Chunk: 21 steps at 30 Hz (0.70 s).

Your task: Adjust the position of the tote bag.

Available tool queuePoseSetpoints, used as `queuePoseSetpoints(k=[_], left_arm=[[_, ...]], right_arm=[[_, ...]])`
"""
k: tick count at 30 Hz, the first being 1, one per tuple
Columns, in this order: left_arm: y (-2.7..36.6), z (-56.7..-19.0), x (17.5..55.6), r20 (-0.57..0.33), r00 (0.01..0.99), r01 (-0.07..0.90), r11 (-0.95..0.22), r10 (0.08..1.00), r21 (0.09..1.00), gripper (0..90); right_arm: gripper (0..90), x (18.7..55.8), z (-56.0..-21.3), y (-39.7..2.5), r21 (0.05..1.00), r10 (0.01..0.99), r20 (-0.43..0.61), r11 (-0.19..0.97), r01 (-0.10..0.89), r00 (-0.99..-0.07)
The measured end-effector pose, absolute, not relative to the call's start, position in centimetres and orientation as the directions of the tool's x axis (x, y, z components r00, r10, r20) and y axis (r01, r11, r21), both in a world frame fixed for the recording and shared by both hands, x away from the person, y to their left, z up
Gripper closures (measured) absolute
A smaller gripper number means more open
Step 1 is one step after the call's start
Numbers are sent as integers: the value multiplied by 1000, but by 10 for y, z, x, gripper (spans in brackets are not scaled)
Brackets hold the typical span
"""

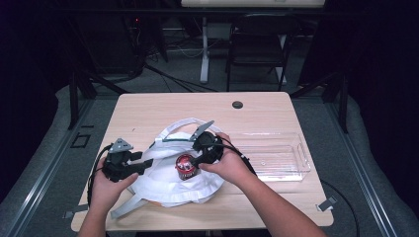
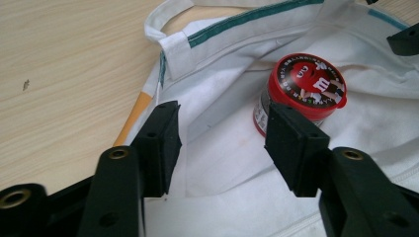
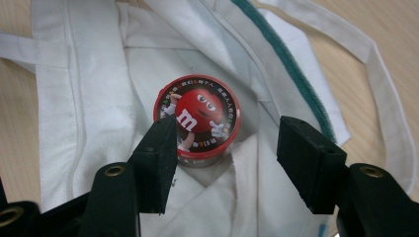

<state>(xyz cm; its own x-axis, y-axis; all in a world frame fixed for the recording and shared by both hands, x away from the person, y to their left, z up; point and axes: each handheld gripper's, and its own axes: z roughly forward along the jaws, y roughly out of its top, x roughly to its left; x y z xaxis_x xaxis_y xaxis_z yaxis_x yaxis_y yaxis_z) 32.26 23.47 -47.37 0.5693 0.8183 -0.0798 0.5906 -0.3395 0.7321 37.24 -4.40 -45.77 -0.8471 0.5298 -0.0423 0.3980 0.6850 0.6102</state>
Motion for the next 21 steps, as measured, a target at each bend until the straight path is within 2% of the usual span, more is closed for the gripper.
queuePoseSetpoints(k=[21], left_arm=[[238, -478, 317, -81, 567, 589, -335, 820, 735, 483]], right_arm=[[283, 381, -475, -14, 556, 472, -46, 744, 370, -881]])
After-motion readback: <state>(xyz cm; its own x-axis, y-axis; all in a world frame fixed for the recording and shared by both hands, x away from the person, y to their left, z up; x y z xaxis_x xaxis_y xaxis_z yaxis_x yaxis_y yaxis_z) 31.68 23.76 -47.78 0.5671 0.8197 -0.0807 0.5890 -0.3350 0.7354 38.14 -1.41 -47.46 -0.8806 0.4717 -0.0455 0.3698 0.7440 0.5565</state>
